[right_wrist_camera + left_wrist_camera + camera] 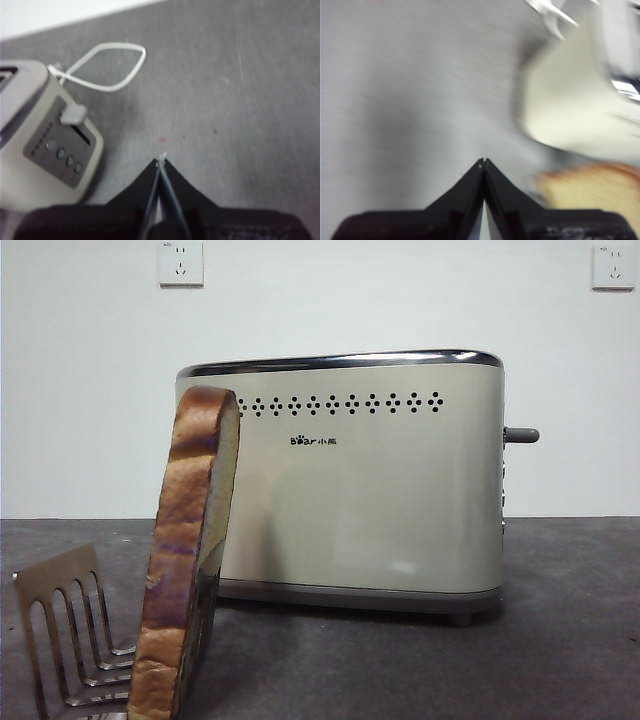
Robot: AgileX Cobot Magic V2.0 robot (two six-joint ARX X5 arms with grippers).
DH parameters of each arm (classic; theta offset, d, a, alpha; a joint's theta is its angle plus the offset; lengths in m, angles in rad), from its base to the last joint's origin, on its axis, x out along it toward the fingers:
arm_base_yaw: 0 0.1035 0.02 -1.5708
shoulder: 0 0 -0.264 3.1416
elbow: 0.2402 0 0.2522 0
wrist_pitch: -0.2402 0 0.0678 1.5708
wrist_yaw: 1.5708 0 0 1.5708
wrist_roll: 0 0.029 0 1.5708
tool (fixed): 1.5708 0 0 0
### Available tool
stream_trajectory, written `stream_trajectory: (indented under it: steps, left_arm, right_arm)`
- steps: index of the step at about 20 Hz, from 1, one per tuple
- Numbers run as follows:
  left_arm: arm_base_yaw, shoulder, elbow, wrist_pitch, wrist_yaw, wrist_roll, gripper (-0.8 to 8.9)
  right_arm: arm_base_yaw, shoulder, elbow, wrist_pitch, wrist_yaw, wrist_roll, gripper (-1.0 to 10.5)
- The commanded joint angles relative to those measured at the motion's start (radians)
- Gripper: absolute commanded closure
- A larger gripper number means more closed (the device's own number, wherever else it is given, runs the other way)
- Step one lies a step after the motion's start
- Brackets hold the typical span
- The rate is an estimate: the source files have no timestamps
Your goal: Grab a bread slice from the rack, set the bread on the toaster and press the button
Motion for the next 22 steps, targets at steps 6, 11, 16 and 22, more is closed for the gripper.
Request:
stream_trajectory:
  steps: [6,11,16,22]
  left_arm:
    - [-0.023,0.055,0.153,-0.063,0.394,-0.059,8.19]
    - [-0.108,0.056,0.213,-0.211,0.278,-0.13,8.19]
    - [-0.315,0.06,0.215,-0.287,0.088,-0.266,8.19]
    - [-0.665,0.137,0.218,-0.274,-0.175,-0.482,8.19]
  right_arm:
    - [-0.001,0.095,0.094,-0.082,0.003,-0.012,9.5]
    - [-0.001,0.164,0.182,-0.187,-0.038,-0.026,9.5]
    - [0.0,0.243,0.247,-0.267,-0.116,-0.032,9.5]
    - [0.0,0.298,0.252,-0.31,-0.161,-0.05,9.5]
